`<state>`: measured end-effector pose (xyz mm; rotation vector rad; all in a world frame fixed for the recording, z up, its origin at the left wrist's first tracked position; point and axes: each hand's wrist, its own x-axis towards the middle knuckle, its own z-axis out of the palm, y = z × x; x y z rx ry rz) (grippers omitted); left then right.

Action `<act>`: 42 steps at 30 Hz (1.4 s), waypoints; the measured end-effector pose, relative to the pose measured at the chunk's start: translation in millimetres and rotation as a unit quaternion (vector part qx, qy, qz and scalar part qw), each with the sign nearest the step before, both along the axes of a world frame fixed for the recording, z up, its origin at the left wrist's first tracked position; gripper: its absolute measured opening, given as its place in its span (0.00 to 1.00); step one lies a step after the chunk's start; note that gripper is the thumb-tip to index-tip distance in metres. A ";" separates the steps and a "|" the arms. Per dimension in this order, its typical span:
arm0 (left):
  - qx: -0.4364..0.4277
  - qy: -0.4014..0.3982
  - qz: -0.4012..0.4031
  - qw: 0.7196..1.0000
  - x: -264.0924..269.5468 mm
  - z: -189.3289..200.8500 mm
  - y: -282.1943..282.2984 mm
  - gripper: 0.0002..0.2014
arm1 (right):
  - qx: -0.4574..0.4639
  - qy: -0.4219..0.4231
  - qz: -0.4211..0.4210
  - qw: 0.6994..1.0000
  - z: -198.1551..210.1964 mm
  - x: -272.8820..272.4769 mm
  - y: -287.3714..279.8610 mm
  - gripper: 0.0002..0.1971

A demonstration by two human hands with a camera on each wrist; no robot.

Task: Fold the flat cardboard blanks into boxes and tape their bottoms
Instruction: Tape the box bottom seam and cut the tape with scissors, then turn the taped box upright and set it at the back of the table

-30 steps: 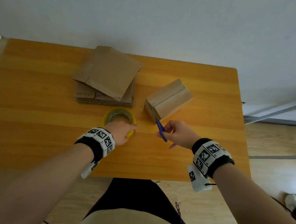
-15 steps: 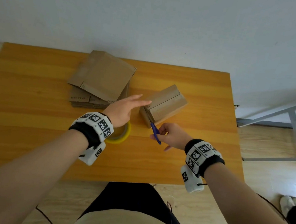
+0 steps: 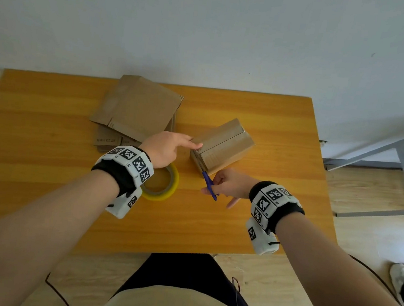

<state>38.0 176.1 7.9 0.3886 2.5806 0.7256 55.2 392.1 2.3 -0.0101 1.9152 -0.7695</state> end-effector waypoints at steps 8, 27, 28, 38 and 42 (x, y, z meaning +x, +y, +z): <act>-0.001 -0.015 -0.008 1.000 -2.9 2.2 2.8 0.32 | 0.102 0.006 0.064 0.993 -20.3 10.8 3.4 0.28; 0.011 0.105 0.005 0.994 10.2 -2.8 20.6 0.21 | 0.170 0.279 0.089 0.941 -66.2 31.3 -6.2 0.08; -0.001 0.110 0.007 0.994 10.9 -2.9 23.8 0.23 | 0.171 0.284 0.091 0.939 -68.5 32.2 -7.0 0.08; -0.077 0.135 -0.006 0.988 9.0 -12.3 43.2 0.33 | 0.158 0.298 0.110 0.935 -80.2 33.4 -4.7 0.10; -0.079 0.129 -0.014 0.988 2.5 -9.6 33.0 0.30 | 0.090 0.393 0.067 0.913 -72.0 40.7 -0.6 0.12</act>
